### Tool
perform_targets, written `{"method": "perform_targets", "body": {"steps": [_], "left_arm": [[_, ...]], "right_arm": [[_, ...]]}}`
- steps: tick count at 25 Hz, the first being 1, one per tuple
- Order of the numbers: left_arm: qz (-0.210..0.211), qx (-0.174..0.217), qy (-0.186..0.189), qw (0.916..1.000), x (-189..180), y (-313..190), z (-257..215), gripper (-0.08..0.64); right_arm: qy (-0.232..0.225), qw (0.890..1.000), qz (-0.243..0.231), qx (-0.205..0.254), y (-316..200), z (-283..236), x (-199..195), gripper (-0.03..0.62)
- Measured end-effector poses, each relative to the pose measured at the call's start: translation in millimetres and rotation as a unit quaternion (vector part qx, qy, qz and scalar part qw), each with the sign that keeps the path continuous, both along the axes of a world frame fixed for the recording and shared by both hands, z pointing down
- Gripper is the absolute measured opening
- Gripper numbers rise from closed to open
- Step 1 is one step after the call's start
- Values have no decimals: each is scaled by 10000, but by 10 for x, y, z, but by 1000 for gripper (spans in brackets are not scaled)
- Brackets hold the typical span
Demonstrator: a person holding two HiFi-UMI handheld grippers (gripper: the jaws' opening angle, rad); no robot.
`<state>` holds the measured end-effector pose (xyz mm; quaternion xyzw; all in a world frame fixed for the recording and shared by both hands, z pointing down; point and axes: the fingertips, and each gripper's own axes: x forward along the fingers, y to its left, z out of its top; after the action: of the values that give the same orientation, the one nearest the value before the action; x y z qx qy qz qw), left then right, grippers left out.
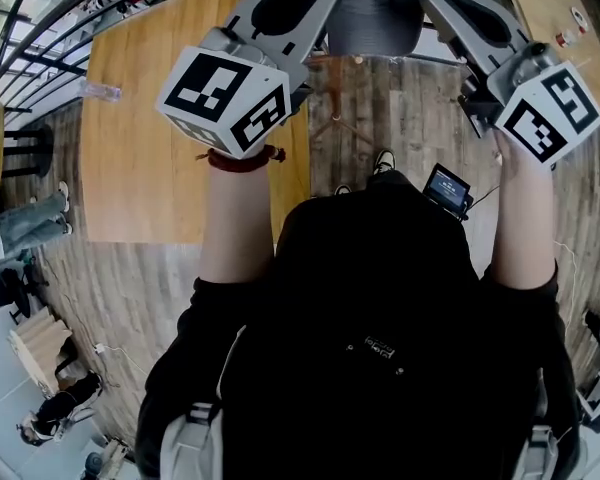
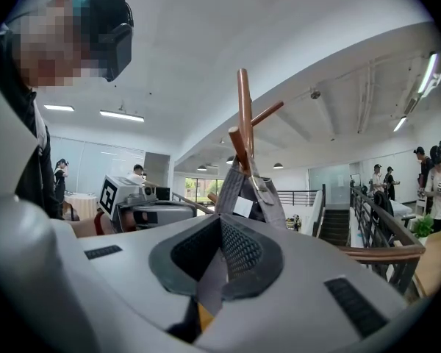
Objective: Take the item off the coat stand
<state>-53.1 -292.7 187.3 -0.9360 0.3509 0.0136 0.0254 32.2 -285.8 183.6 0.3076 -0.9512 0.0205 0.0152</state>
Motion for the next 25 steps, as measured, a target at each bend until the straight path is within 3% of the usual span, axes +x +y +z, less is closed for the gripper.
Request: {"method": "perform_targets", "body": {"steps": [16,20,25], "left_arm": [[-239,-217,-77,9994,-153,-105,-42,20],[-309,-197,-103,9993,-135,-149,1,75],[-397,-205,-142,9989,-161,-170,-33,163]], "right_arm": [[37,9991,415,-36,-143,-165,40,17],[45,9986,504,-125,-202,-71,88,34],[75,9982,588,-131,-228,-115,71,124]]}}
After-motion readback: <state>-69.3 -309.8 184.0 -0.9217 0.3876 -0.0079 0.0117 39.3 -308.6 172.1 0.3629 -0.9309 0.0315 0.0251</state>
